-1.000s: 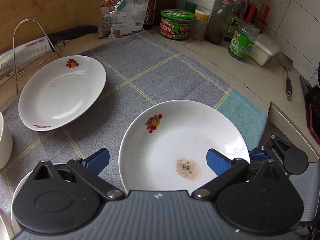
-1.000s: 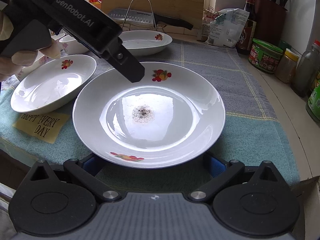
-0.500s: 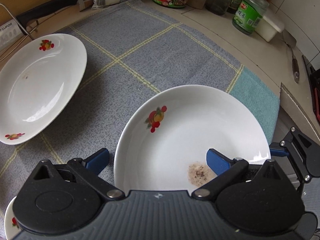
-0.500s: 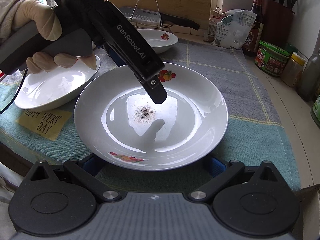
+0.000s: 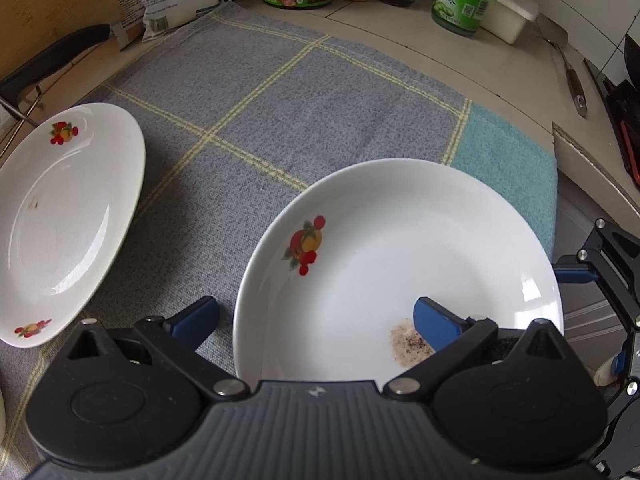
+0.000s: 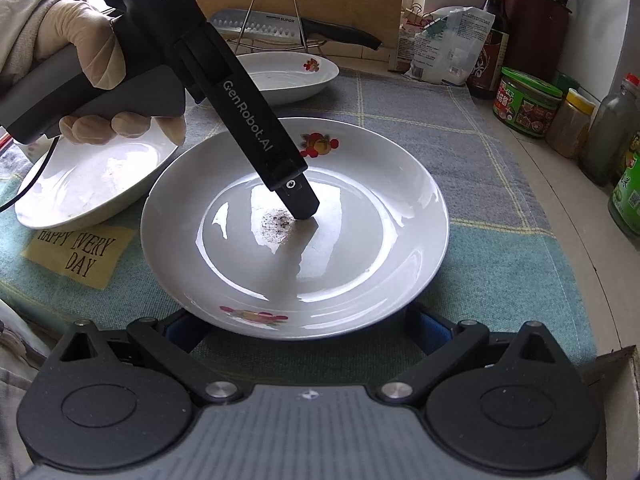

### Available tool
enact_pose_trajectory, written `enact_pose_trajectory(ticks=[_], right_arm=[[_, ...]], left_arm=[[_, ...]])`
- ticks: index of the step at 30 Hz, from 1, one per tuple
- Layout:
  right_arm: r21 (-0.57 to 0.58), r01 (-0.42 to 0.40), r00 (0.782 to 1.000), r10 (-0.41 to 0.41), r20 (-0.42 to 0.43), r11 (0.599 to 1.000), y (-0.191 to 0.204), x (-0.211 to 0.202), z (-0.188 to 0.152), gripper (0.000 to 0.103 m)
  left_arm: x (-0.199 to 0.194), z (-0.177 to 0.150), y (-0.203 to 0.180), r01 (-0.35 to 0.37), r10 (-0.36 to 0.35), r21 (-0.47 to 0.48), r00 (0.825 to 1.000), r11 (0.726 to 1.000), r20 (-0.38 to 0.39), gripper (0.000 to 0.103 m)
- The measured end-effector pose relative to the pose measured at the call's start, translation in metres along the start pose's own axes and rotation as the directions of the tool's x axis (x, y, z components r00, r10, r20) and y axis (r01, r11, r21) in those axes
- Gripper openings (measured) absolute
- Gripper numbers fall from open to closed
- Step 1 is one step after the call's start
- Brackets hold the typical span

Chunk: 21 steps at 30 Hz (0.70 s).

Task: Organize plates and bowls

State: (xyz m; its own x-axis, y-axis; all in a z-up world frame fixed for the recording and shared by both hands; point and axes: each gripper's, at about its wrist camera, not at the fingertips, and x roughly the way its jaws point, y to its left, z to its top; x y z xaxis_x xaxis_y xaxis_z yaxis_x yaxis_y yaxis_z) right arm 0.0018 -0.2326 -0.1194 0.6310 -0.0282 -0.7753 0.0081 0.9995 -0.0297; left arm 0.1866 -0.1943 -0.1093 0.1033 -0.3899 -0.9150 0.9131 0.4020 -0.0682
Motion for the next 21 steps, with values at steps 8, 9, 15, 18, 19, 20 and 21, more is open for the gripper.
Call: enact_pose_trajectory(ticks=[8, 9, 15, 18, 19, 20, 21], right_arm=[[0.006, 0.005, 1.000, -0.005, 0.009, 1.000, 0.001, -0.001, -0.002, 0.103], [0.007, 0.004, 1.000, -0.004, 0.013, 1.000, 0.001, -0.001, -0.002, 0.103], [0.008, 0.002, 0.999, -0.002, 0.044, 1.000, 0.001, -0.002, -0.007, 0.103], [0.003, -0.002, 0.998, 0.002, 0.061, 1.000, 0.001, -0.003, -0.009, 0.103], [0.001, -0.003, 0.998, 0.003, 0.065, 1.000, 0.001, -0.003, -0.010, 0.103], [0.001, -0.003, 0.998, 0.003, 0.067, 1.000, 0.001, -0.003, -0.010, 0.103], [0.000, -0.004, 0.998, 0.004, 0.068, 1.000, 0.001, -0.003, -0.010, 0.103]], left_arm=[[0.000, -0.002, 0.001, 0.004, -0.004, 0.010, 1.000, 1.000, 0.016, 0.103], [-0.001, -0.002, 0.001, 0.006, -0.006, 0.014, 1.000, 1.000, 0.016, 0.103], [0.000, 0.003, 0.002, 0.019, -0.019, 0.041, 1.000, 0.999, -0.003, 0.102], [0.000, 0.005, 0.003, 0.034, -0.034, 0.061, 0.999, 0.998, -0.013, 0.101], [0.000, 0.005, 0.004, 0.044, -0.043, 0.060, 0.999, 0.997, -0.014, 0.101], [-0.001, 0.006, 0.006, 0.063, -0.063, 0.058, 0.998, 0.996, -0.014, 0.100], [-0.001, 0.008, 0.008, 0.086, -0.085, 0.057, 0.996, 0.995, -0.014, 0.100]])
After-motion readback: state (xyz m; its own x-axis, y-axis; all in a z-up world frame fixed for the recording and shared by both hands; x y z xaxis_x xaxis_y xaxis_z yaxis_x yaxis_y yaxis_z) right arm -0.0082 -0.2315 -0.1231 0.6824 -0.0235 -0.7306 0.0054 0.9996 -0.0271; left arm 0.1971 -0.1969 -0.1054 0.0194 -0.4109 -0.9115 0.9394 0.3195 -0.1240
